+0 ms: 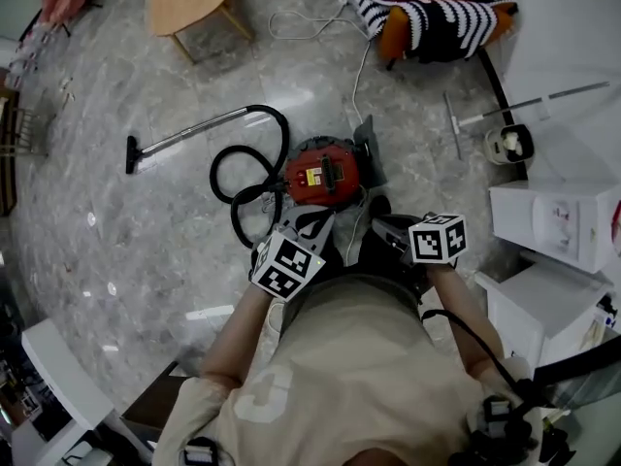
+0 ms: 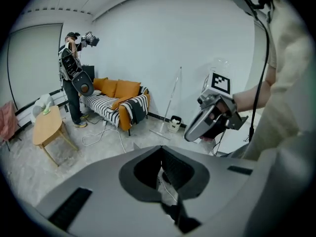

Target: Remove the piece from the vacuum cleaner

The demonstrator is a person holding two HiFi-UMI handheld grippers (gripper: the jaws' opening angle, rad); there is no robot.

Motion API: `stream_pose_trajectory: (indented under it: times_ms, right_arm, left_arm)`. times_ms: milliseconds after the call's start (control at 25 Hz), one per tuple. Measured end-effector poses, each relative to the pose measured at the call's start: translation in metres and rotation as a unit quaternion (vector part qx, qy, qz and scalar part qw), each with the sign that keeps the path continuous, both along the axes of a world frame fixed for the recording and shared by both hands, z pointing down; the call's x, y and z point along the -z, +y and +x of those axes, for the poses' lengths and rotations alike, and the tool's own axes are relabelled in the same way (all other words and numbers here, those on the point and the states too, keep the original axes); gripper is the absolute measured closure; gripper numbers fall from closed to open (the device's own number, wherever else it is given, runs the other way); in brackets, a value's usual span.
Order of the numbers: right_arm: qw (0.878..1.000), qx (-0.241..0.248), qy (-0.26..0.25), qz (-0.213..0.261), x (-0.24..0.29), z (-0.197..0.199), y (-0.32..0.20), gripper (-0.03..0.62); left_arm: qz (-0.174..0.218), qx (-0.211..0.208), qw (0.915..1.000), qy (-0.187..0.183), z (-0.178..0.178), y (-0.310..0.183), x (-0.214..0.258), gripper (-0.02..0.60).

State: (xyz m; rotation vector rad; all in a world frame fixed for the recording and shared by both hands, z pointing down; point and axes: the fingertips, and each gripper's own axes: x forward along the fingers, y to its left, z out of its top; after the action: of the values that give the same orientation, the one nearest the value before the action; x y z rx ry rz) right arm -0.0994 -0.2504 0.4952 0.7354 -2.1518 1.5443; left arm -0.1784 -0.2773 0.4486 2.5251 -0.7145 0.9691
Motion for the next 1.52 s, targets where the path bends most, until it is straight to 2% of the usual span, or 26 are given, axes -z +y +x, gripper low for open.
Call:
stream_pose_trajectory:
  times_ms: [200,360,480,560,640,720,800,960,1000,1240,1520]
  right_arm:
    - [0.999,0.021,0.023,-0.021,-0.057,0.027,-0.039,0.592]
    - [0.996,0.069,0.046,-0.028,-0.104,0.025,-0.065,0.592]
    - [0.993,0.092,0.062,-0.026,-0.143,0.025,-0.084,0.592]
    - [0.993,0.079,0.089,-0.016,-0.173,0.032,-0.101,0.592]
    - [0.993,0.035,0.116,-0.009,-0.203,0.046,-0.124,0.592]
    - [0.993,-0.015,0.117,-0.021,-0.228,0.058,-0.138,0.591]
    - [0.992,-0.040,0.118,-0.035,-0.252,0.065,-0.144,0.588]
    - [0.986,-0.034,0.161,-0.037,-0.301,0.071,-0.158,0.410]
    - [0.984,-0.026,0.173,-0.034,-0.312,0.072,-0.161,0.384]
    - [0.970,0.029,0.240,-0.017,-0.369,0.075,-0.165,0.379]
    - [0.956,0.061,0.288,0.014,-0.412,0.067,-0.181,0.379]
  left_arm:
    - [-0.027,0.014,0.9994,-0.018,0.025,-0.020,-0.027,0.578]
    - [-0.053,0.040,0.9976,-0.022,0.030,-0.032,-0.045,0.578]
    - [-0.080,0.048,0.9951,-0.033,0.035,-0.034,-0.075,0.578]
    - [-0.095,0.048,0.9932,-0.045,0.037,-0.033,-0.099,0.578]
    - [-0.109,0.050,0.9914,-0.052,0.040,-0.034,-0.120,0.578]
    - [-0.124,0.049,0.9897,-0.052,0.046,-0.029,-0.134,0.578]
    - [-0.139,0.049,0.9879,-0.048,0.047,-0.022,-0.145,0.578]
    - [-0.160,0.059,0.9842,-0.047,0.041,-0.016,-0.177,0.578]
    - [-0.164,0.061,0.9835,-0.046,0.041,-0.015,-0.185,0.578]
    - [-0.178,0.070,0.9811,-0.027,0.049,-0.018,-0.223,0.578]
    - [-0.184,0.095,0.9783,-0.005,0.050,-0.019,-0.254,0.578]
